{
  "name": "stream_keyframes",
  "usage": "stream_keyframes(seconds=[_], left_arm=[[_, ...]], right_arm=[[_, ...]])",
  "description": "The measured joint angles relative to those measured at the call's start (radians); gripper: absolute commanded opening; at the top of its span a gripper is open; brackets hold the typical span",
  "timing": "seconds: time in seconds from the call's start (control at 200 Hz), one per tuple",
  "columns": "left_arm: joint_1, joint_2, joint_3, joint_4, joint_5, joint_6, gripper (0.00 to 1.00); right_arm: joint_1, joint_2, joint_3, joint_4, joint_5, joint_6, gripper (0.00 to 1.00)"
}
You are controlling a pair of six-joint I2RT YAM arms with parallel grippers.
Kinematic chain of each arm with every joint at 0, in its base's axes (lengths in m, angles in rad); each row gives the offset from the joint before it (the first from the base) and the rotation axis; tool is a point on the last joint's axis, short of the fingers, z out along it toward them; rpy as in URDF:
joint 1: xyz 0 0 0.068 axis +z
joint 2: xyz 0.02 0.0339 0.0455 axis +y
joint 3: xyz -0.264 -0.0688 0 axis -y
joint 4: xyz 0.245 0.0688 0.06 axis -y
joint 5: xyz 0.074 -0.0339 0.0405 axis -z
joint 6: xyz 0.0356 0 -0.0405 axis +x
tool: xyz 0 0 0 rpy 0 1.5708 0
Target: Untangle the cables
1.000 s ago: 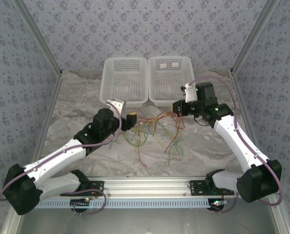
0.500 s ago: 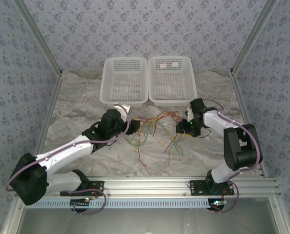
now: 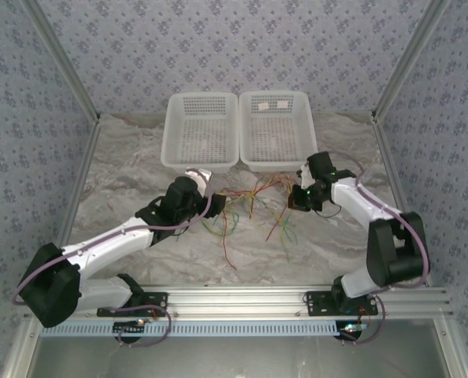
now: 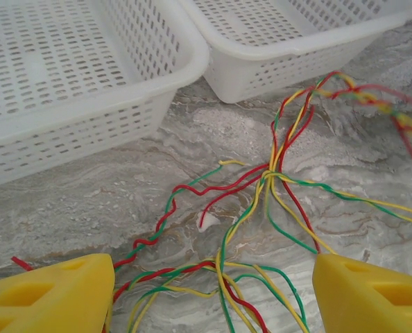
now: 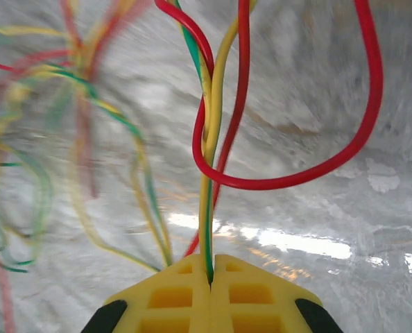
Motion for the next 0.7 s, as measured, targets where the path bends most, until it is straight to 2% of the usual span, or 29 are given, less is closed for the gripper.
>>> stream_keyframes(seconds=[0.225, 0.48, 0.705], left_arm=[[0.000, -0.052, -0.013, 0.015, -0.037, 0.003, 0.76], [0.000, -0.089, -0.013, 0.036, -0.038, 0.027, 0.77], [0.000, -0.142, -0.018, 0.082, -0.018, 0.051, 0.74]], right_arm=[[0.061, -0.180, 0.162, -0.090, -0.029, -0.067, 0.00], [0.078, -0.230, 0.235, -0.127, -0.036, -0.127, 0.00], [0.090, -0.264, 0.311, -0.101, -0.106, -0.185, 0.00]])
